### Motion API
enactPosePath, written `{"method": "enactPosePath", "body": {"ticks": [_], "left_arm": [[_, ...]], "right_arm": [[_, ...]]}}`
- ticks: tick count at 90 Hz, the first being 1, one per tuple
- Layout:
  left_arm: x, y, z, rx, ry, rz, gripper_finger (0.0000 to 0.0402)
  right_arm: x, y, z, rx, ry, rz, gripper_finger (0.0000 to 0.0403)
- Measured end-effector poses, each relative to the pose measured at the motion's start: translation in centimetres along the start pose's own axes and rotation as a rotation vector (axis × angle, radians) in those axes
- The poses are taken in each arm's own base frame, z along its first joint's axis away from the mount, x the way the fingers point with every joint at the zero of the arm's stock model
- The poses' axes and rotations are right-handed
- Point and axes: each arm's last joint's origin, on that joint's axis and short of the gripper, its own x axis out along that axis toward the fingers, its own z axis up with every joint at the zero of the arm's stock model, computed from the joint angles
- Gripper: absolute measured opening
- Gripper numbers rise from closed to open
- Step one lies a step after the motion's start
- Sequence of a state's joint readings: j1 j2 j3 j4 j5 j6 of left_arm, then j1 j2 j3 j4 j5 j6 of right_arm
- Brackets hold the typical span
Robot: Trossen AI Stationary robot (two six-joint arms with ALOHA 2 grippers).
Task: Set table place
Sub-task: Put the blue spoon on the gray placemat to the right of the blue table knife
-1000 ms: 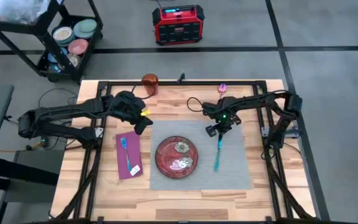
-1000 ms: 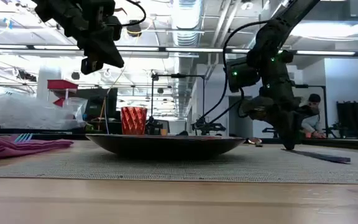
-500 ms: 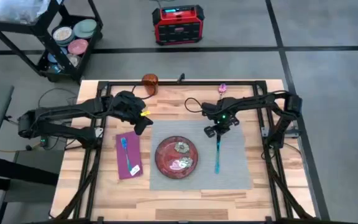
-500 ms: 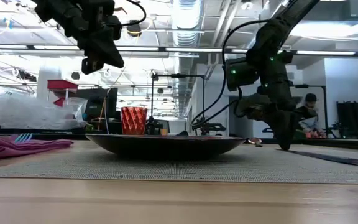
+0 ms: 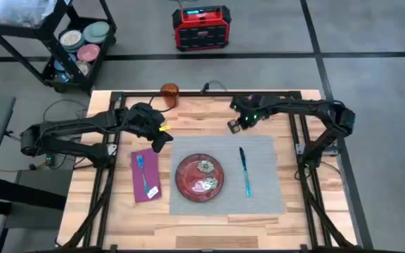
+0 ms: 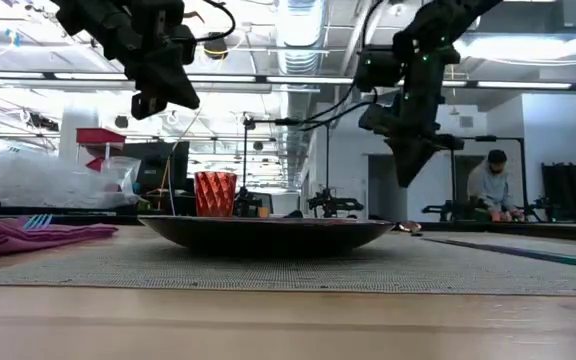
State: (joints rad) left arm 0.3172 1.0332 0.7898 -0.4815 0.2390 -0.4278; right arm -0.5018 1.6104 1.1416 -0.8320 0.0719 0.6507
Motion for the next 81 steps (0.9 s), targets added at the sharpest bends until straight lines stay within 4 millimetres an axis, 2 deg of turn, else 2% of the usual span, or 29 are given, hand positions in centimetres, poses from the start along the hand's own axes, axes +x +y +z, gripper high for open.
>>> {"method": "enactPosePath", "body": {"ticks": [11,26,32,44,58,81], "left_arm": [[0.0,0.0,0.0,0.001,0.0,0.0,0.001],[0.0,0.0,0.0,0.022,0.0,0.0,0.0011],[0.0,0.0,0.0,0.024,0.0,0.0,0.0011],[0.0,0.0,0.0,0.024,0.0,0.001,0.0011],[0.0,0.0,0.0,0.024,0.002,0.001,0.0011],[0.0,0.2,-0.5,0.037,0.047,0.02,0.0011]], "right_arm": [[0.2,-2.5,2.1,0.112,-0.023,0.028,0.0016],[0.3,-5.7,4.2,0.273,-0.016,0.098,0.0071],[0.4,-7.0,4.6,0.32,0.016,0.12,0.0095],[1.5,-9.0,4.2,0.374,0.153,0.044,0.0137],[3.3,-9.3,4.7,0.402,0.187,0.04,0.0162],[6.9,-9.0,5.7,0.461,0.283,0.05,0.0157]]}}
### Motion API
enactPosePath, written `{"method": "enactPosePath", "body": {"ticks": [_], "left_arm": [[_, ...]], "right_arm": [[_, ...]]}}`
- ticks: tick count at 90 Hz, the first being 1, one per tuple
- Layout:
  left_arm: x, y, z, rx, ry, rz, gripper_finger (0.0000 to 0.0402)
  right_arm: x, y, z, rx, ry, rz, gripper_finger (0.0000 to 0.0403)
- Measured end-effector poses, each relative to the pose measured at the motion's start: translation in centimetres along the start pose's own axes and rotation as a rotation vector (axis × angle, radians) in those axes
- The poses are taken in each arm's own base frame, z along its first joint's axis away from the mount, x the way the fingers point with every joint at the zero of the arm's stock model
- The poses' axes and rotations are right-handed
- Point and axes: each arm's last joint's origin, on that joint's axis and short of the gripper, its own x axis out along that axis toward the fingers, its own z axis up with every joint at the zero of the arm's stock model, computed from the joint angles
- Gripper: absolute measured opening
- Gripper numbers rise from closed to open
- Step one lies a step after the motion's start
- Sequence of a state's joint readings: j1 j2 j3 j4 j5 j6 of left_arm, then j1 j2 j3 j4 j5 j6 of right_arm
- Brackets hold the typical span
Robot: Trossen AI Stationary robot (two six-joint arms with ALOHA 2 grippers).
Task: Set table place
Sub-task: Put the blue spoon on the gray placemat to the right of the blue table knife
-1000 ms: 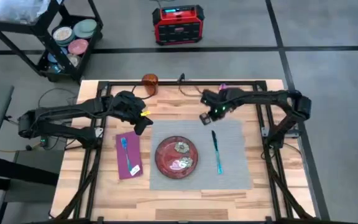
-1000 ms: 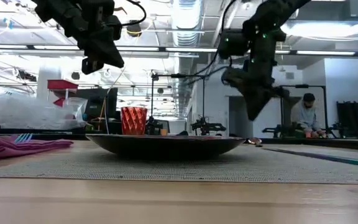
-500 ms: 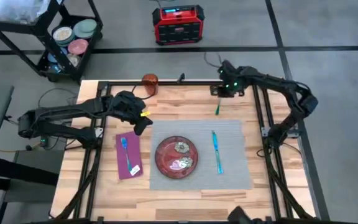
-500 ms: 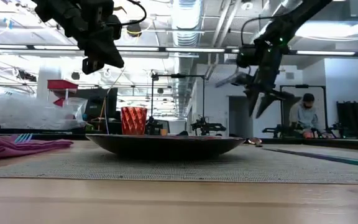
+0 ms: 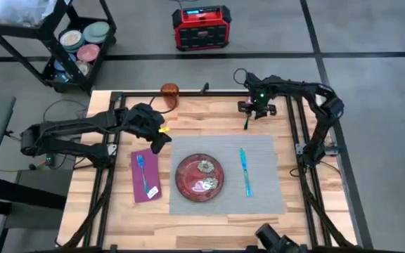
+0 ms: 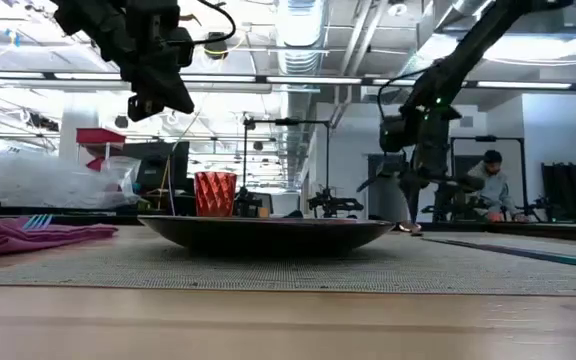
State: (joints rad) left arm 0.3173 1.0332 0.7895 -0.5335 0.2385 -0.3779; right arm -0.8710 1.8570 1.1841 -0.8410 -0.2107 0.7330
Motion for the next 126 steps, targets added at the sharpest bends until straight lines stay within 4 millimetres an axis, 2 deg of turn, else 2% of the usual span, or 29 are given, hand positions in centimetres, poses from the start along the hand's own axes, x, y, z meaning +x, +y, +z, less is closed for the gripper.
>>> {"method": "enactPosePath", "body": {"ticks": [28,40,50,61,75,88,109,126], "left_arm": [[0.0,0.1,-0.4,0.01,0.037,0.014,0.0011],[0.0,0.2,-0.5,0.021,0.054,0.021,0.0011],[0.0,0.3,-0.7,0.045,0.072,0.027,0.0011],[0.0,0.3,-0.7,0.06,0.07,0.044,0.0011],[-0.1,0.7,-0.5,0.061,0.058,0.064,0.0011],[-0.2,1.2,-0.4,0.06,0.049,0.08,0.0011],[-0.3,1.3,-0.3,0.076,0.049,0.082,0.0011],[-0.3,1.3,-0.3,0.075,0.049,0.082,0.0011]], "right_arm": [[0.4,2.2,4.0,0.031,-0.017,0.026,0.0148],[0.7,2.0,5.1,0.096,0.024,-0.006,0.0144],[1.6,1.8,5.2,0.114,0.088,-0.033,0.0123],[2.3,1.8,4.8,0.079,0.144,-0.062,0.009],[2.6,1.7,4.3,0.04,0.184,-0.086,0.0012],[1.6,1.7,4.0,0.012,0.163,-0.093,0.0004],[-1.7,1.7,2.3,-0.059,0.121,-0.152,0.0001],[-4.0,2.6,-2.4,-0.143,0.117,-0.261,0.0001]]}}
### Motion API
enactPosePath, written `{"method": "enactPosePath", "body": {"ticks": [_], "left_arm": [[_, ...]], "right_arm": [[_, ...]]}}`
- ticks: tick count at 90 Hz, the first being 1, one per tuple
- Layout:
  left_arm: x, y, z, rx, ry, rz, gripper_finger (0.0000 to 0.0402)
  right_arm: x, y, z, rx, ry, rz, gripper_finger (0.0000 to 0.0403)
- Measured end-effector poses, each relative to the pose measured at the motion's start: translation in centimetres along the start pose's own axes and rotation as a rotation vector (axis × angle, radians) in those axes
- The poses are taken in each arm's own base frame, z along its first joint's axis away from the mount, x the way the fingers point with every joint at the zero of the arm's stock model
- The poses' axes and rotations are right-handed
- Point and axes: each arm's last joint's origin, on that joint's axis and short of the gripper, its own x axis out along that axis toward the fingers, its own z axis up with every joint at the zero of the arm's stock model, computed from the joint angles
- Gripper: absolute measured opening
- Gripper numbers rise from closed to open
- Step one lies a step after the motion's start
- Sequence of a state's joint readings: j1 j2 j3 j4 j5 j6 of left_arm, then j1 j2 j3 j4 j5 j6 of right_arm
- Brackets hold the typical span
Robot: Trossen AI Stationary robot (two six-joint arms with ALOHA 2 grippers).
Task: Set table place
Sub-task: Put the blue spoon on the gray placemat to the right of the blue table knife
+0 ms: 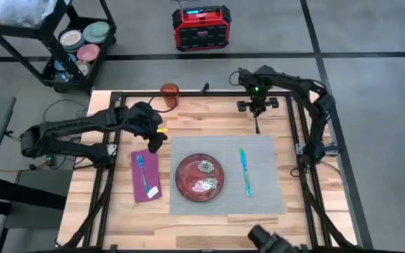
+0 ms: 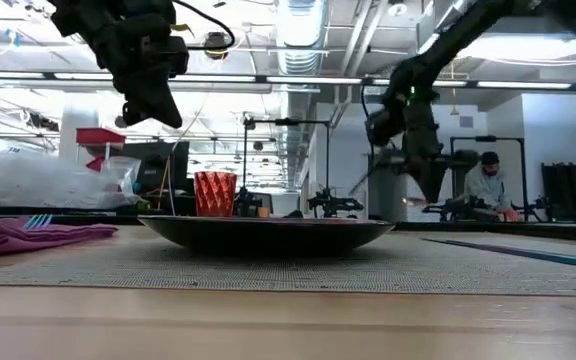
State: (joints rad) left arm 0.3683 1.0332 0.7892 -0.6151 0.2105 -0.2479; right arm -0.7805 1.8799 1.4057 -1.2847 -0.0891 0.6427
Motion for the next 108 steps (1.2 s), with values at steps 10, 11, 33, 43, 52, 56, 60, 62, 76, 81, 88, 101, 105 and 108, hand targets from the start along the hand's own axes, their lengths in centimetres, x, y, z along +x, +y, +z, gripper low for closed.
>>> {"method": "enactPosePath", "body": {"ticks": [10,11,33,43,52,56,60,62,76,81,88,101,105,108], "left_arm": [[0.0,0.0,0.0,-0.003,0.0,0.0,0.0011],[0.0,0.0,0.0,-0.003,0.0,0.0,0.0011],[0.0,0.0,0.0,-0.008,0.001,-0.002,0.0011],[0.0,0.0,0.0,-0.009,0.003,-0.012,0.0011],[0.0,0.0,0.0,-0.01,0.004,-0.016,0.0011],[0.0,0.0,0.0,-0.01,0.004,-0.016,0.0011],[0.0,0.0,0.0,-0.01,0.005,-0.016,0.0011],[0.0,0.0,0.0,-0.01,0.005,-0.016,0.0011],[0.0,0.0,0.0,-0.023,0.005,-0.016,0.0011],[0.0,0.0,0.0,-0.025,0.005,-0.016,0.0011],[0.0,0.0,0.0,-0.026,0.006,-0.016,0.0011],[0.0,0.0,0.0,-0.036,0.006,-0.016,0.0011],[0.0,0.0,0.0,-0.037,0.006,-0.016,0.0011],[0.0,0.0,0.0,-0.037,0.006,-0.016,0.0011]], "right_arm": [[0.2,0.5,-3.4,-0.001,-0.017,-0.015,0.0],[0.3,0.5,-3.7,-0.001,-0.02,-0.014,0.0],[3.0,0.2,-10.9,0.068,-0.049,0.036,0.0],[4.3,0.0,-13.0,0.126,-0.062,0.1,0.0],[5.5,0.0,-14.4,0.158,-0.07,0.134,0.0],[6.0,-0.1,-14.9,0.171,-0.059,0.137,0.0],[6.5,-0.1,-15.3,0.178,-0.061,0.149,0.0],[6.7,0.0,-15.5,0.181,-0.064,0.156,0.0],[7.4,0.4,-16.8,0.171,-0.062,0.158,0.0],[7.4,0.6,-17.2,0.156,-0.061,0.158,0.0],[7.6,0.7,-17.9,0.157,-0.053,0.135,0.0],[7.8,1.1,-19.0,0.145,-0.05,0.127,0.0],[7.8,1.1,-19.3,0.141,-0.05,0.125,0.0],[7.9,1.2,-19.5,0.141,-0.049,0.123,0.0]]}}
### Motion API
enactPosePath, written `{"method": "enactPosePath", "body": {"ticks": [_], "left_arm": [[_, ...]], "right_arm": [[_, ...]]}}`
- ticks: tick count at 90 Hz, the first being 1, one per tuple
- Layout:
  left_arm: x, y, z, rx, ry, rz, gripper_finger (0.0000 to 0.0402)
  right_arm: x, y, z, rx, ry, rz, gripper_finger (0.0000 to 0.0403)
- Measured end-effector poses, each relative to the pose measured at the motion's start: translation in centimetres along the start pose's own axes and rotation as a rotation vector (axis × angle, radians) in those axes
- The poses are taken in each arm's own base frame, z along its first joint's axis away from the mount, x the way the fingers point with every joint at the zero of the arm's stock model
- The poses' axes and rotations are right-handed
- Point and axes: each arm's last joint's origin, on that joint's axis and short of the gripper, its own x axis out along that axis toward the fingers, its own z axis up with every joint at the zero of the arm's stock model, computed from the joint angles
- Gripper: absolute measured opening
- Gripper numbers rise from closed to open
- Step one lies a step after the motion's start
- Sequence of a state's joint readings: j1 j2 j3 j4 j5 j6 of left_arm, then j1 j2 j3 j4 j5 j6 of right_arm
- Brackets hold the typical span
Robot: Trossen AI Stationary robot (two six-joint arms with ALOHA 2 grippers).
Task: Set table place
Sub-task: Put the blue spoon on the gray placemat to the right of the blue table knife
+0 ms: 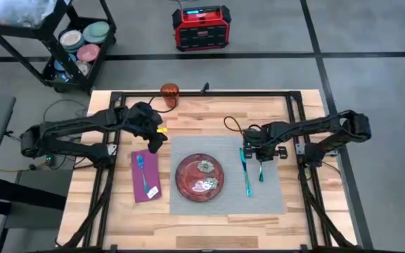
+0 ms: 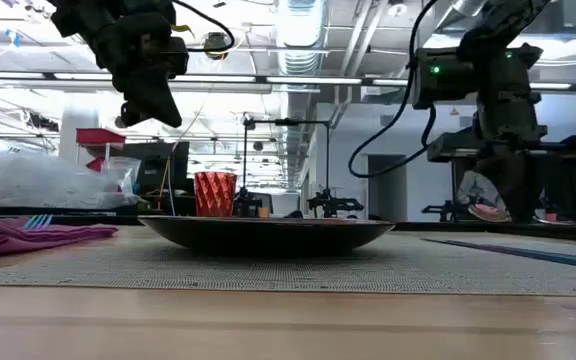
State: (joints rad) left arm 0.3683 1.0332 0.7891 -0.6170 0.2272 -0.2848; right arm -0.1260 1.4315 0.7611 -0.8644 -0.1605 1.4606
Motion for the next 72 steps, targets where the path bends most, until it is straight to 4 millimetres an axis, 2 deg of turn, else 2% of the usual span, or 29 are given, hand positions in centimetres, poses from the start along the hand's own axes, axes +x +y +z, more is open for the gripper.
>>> {"method": "enactPosePath", "body": {"ticks": [39,72], "left_arm": [[0.0,0.0,0.0,-0.026,0.0,0.0,0.0011],[0.0,0.0,0.0,-0.026,0.0,0.001,0.0011]], "right_arm": [[0.4,-0.1,-2.4,-0.003,0.004,-0.04,0.0],[2.7,-0.6,-3.4,0.038,0.042,0.014,0.0]]}}
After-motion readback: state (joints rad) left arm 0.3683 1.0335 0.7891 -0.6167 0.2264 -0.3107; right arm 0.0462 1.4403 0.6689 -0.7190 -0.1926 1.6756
